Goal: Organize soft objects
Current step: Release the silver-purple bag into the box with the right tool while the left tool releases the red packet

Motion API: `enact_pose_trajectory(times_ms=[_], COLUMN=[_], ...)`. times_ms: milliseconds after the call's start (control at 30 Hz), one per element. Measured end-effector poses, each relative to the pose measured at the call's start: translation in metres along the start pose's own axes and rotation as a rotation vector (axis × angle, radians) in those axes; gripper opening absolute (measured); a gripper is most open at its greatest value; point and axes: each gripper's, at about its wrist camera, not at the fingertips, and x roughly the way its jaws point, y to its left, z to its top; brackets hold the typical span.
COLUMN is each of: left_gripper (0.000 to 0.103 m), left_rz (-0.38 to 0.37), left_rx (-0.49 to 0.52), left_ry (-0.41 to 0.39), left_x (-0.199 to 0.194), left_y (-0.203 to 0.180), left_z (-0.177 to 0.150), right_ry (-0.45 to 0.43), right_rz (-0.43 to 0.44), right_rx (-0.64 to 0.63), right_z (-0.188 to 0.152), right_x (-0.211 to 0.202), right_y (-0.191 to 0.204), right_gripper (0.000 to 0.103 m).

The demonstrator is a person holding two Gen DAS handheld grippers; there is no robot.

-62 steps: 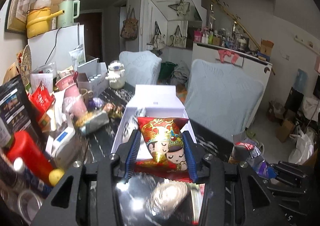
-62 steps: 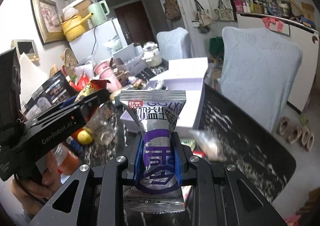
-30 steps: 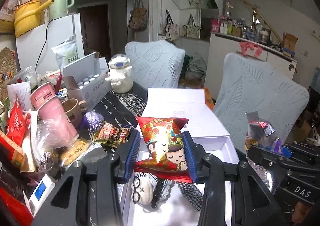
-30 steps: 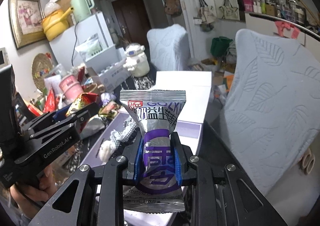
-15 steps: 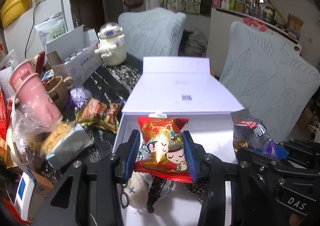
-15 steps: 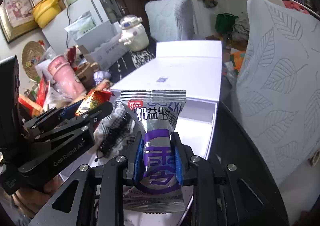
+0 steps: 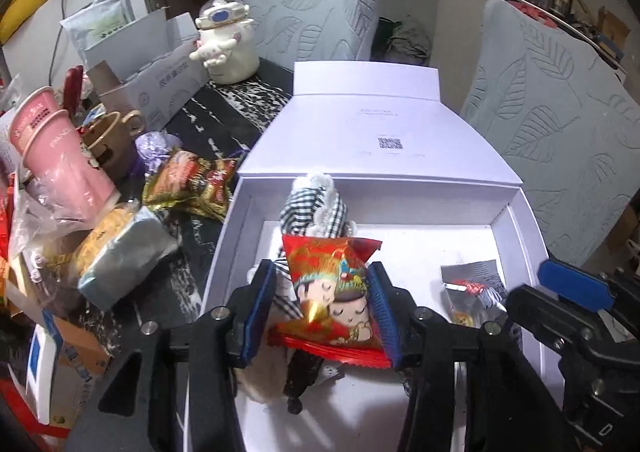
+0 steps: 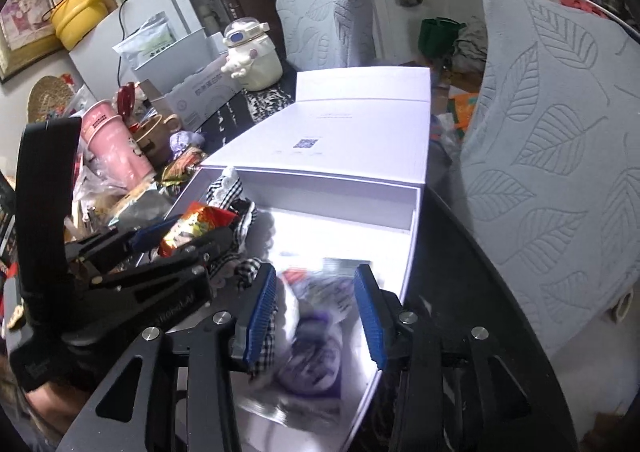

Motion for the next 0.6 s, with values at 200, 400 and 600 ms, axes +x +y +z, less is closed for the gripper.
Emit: enact_pose_trajectory(times_ms=[200,400,600], left_gripper=[0.05,0.05,0.05], left_rz=[-0.015,-0.003,-0.046], left_rx=[-0.015,-0.002,0.001], left_ry=[-0.042,-0.088,-0.141], left_x=[-0.024,-0.053,-0.089], left_y=[0.002,-0.001,-0.002], left_z=[0.003,0.009,0.011], right_ry=[-0.011,-0.065,-0.114], right_rz=[-0.023,-0.033,-0.029], right_rx=[0.003,-0.007,-0.024], right_z=[-0.002,0.002,0.007], right_x=[-0.016,-0.047,-0.082], right_y=[0.001,0.011,0.024], right_gripper=[0.043,0.045,0.046])
